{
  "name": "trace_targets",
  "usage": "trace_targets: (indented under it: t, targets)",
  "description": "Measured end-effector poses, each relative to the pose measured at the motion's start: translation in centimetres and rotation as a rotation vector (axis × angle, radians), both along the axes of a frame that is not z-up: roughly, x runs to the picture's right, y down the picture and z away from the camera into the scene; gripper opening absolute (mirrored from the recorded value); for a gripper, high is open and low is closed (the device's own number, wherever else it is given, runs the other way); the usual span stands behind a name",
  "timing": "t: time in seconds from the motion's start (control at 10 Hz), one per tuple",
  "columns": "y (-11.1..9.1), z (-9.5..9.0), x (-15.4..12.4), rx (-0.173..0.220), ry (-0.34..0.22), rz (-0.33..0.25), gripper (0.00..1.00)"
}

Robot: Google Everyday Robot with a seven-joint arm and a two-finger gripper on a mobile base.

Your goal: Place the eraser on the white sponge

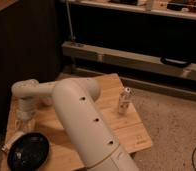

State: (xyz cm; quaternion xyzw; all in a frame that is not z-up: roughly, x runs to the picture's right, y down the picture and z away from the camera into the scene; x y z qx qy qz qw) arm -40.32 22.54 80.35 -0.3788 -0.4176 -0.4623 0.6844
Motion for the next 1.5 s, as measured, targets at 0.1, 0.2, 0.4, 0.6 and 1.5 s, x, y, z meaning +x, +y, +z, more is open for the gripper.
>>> trace_targets:
  t: [0.1, 0.2, 0.4, 0.6, 1.5]
  targets:
    - [0.00, 0.00, 0.00, 0.000, 0.000, 0.000, 0.29]
    - [0.00, 0.00, 0.00, 0.000, 0.000, 0.000, 0.28]
    - [0.00, 0.00, 0.00, 0.000, 0.000, 0.000, 0.12]
    - [0.00, 0.00, 0.00, 0.000, 0.000, 0.000, 0.10]
    - [0.09, -0.07, -0.11, 0.000, -0.002, -0.002, 0.80]
